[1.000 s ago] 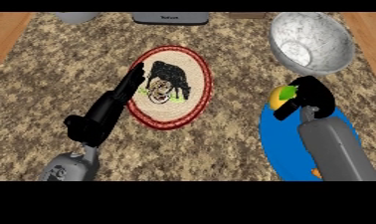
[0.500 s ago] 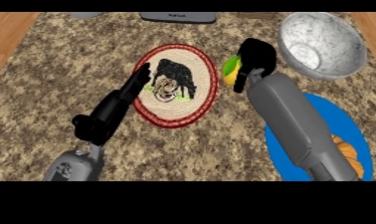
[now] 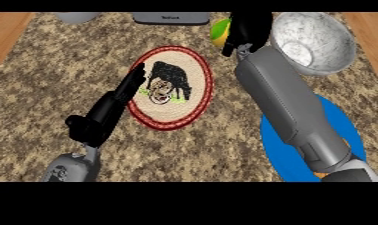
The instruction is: Pick the lemon from the plate and place it in the bowl
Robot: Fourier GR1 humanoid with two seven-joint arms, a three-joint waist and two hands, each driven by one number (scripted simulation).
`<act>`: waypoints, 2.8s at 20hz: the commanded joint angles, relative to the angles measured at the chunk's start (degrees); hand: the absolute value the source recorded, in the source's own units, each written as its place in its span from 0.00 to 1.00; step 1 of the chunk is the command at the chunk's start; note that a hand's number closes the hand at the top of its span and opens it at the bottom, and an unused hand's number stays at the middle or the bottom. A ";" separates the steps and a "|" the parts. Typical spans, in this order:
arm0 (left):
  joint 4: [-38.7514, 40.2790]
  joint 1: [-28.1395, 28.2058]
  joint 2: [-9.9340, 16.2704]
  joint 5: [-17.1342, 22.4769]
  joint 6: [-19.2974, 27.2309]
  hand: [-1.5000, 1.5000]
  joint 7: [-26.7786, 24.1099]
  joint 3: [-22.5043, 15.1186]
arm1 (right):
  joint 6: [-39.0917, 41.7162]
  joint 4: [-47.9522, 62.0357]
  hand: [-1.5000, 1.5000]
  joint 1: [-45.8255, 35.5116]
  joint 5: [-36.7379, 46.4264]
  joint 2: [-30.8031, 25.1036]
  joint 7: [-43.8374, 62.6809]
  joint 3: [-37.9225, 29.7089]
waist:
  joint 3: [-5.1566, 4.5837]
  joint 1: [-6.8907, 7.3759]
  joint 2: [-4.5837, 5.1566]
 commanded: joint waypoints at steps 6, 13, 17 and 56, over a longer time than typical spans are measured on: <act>-1.04 0.99 -0.18 0.17 -0.36 0.50 0.47 1.23 | -12.34 1.11 1.00 -4.93 -0.88 -3.19 -2.64 -9.37 | 0.00 -0.99 -0.11; -1.56 2.00 -0.47 -1.22 -0.95 0.50 -0.27 0.65 | -12.85 13.43 1.00 -5.99 2.58 -10.69 -7.52 -11.92 | -0.01 -0.31 0.20; 0.37 0.80 -0.58 -1.30 -1.62 0.50 -1.14 1.31 | -19.46 17.46 1.00 -4.58 6.74 -13.88 -9.30 -11.57 | 0.00 -0.31 0.31; -3.60 4.32 -0.11 -1.07 -3.47 0.50 0.83 4.46 | -21.94 18.83 0.00 12.20 -33.16 -30.07 -47.20 -48.87 | -0.01 -2.17 -0.63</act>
